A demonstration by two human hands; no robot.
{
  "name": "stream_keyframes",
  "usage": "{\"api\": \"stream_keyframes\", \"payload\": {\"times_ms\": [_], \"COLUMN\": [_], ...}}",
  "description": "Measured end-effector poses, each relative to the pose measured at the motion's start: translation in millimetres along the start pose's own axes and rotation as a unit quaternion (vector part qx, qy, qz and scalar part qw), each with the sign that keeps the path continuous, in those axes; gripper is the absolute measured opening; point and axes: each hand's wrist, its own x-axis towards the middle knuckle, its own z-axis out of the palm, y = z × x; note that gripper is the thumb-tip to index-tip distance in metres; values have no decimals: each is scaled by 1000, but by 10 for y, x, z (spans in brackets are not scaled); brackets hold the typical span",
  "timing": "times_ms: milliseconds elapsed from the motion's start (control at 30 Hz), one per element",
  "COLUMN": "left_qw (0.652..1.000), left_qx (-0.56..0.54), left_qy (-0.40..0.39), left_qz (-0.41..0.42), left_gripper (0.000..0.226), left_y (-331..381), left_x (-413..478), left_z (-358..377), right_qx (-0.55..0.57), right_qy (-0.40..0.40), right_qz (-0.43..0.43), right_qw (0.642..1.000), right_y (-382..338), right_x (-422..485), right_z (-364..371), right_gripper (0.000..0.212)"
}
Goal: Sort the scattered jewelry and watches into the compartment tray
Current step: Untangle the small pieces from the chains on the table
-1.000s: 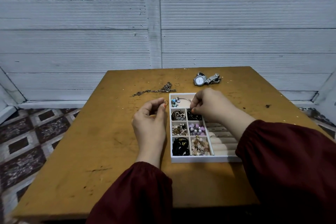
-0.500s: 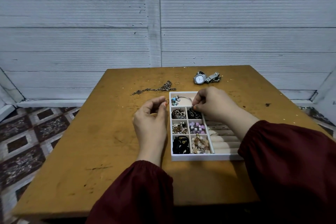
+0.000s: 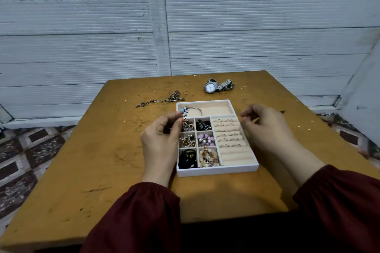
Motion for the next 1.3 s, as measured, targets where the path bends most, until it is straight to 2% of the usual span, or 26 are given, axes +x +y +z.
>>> {"api": "stream_keyframes", "payload": {"times_ms": [200, 333, 467, 633, 733, 867, 1133, 1300], "left_qw": [998, 976, 957, 969, 963, 945, 926, 933], "left_qx": [27, 121, 157, 138, 166, 236, 254, 256], "left_qy": [-17, -43, -68, -101, -135, -151, -164, -168], "left_qz": [44, 175, 236, 180, 161, 169, 226, 192], "left_gripper": [22, 20, 19, 17, 16, 16, 18, 15], "left_y": [131, 159, 205, 256, 274, 269, 324, 290], "left_x": [-152, -207, -292, -352, -389, -426, -470, -475], "left_z": [17, 96, 223, 359, 384, 387, 364, 351], "right_qx": [-119, -171, -208, -214, -208, -211, -208, -204], "right_qy": [-14, -63, -104, -110, -104, -98, -95, -94], "right_qz": [-4, -21, -19, -15, -13, -14, -12, -13], "right_qw": [993, 983, 972, 970, 972, 972, 973, 974], "right_y": [438, 541, 548, 534, 544, 541, 539, 538], "right_x": [-302, -429, -451, -461, -459, -462, -463, -466], "right_z": [-93, -84, -69, -42, -39, -45, -53, -52], "right_gripper": [20, 39, 50, 52, 52, 52, 52, 51]}}
